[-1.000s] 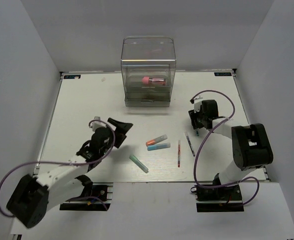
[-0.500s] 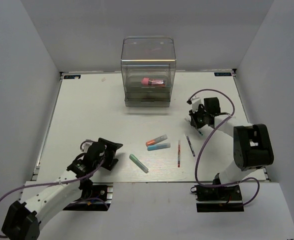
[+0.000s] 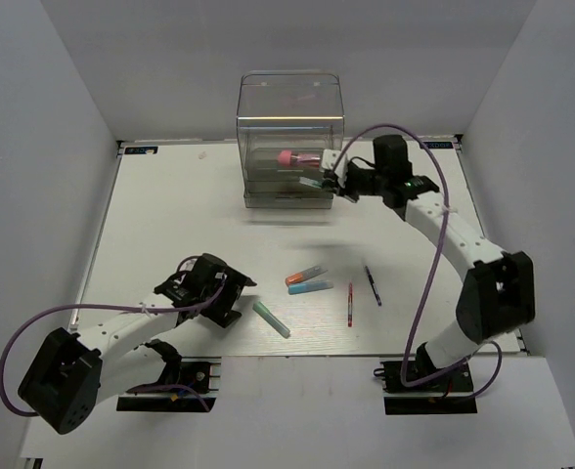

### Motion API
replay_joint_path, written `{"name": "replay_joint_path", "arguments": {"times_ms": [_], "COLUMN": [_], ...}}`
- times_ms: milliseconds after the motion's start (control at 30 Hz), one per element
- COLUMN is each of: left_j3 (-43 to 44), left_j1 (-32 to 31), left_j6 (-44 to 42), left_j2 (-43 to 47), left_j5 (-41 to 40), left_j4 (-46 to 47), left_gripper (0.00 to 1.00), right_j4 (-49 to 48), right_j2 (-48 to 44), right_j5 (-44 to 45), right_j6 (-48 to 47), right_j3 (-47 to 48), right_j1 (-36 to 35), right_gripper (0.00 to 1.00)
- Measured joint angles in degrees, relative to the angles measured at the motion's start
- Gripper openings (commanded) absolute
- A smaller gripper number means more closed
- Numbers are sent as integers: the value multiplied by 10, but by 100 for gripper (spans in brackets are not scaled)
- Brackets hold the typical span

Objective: Sort the stationery into containers
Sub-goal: Place the pen in the drawer.

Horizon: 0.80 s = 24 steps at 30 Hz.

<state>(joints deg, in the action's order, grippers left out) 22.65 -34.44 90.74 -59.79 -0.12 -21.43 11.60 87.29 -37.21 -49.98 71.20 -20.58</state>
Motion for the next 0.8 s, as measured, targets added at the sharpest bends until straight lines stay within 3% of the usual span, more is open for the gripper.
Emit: {"name": "replay_joint_path", "arguments": {"times_ms": [400, 600, 800], "left_j3": [12, 17, 34], "left_j1": [-2, -2, -8], "left_j6": [-20, -23, -24], "left_j2": [-3, 1, -29], "left_j5": [21, 26, 40], "left_j4": [-38, -70, -79], "left_gripper": [100, 100, 100], "right_j4": [-16, -24, -30], "right_j2": [221, 256, 258], "right_j5": [44, 80, 97], "right_j6": [-80, -107, -120], "right_j3": [176, 183, 181], "right_j1": [-88, -99, -98], "right_gripper": [1, 27, 32]}}
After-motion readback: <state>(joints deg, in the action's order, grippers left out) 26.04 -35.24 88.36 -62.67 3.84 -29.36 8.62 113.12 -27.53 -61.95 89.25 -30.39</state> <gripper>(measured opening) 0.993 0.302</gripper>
